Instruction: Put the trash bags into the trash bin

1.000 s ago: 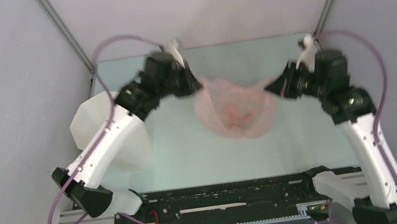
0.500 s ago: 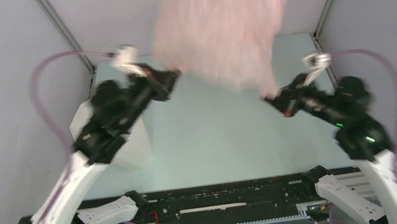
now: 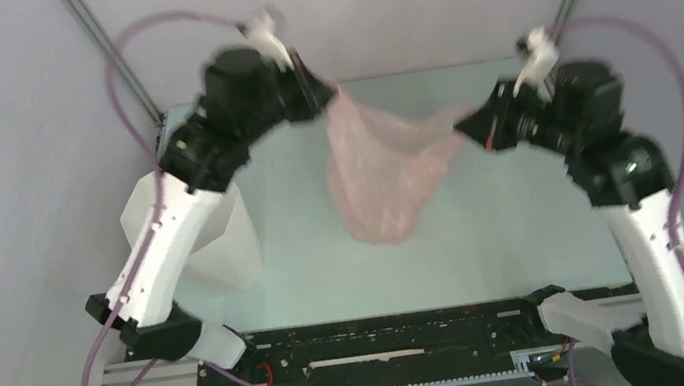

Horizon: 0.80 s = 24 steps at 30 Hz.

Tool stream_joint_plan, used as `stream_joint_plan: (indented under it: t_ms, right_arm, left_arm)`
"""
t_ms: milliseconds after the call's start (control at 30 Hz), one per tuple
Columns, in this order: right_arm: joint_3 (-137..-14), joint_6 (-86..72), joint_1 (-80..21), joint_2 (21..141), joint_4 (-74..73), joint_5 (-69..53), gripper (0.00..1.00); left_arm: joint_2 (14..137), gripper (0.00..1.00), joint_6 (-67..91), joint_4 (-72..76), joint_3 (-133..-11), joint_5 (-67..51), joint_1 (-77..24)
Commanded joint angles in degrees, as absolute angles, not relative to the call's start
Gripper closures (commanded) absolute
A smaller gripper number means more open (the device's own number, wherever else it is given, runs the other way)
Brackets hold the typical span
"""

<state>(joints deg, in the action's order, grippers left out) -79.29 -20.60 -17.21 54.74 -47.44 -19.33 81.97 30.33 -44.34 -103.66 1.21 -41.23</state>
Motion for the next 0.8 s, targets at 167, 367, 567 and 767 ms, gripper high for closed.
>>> stream_joint_plan:
  t_ms: [167, 367, 567, 767]
  right_arm:
    - [-110.7, -17.8, -15.9, 62.8, -51.5, -25.4, 1.0]
    - [-57.9, -24.4, -16.3, 48.4, -41.0, -33.9, 1.0]
    - [-46.7, -30.3, -20.0, 31.4, -36.8, -25.5, 1.0]
    - [-55.9, -19.2, -12.5, 46.3, -46.7, -27.7, 1.0]
  left_arm:
    - [77.2, 1.0, 32.5, -32.7, -119.7, -2.8, -39.2]
    - [72.7, 1.0, 45.3, -26.7, -63.8, -16.5, -37.9]
    - [63.1, 1.0, 42.2, -24.4, -61.1, -6.4, -47.1]
    - [68.0, 1.0, 36.4, -26.5, -75.0, -2.9, -46.9]
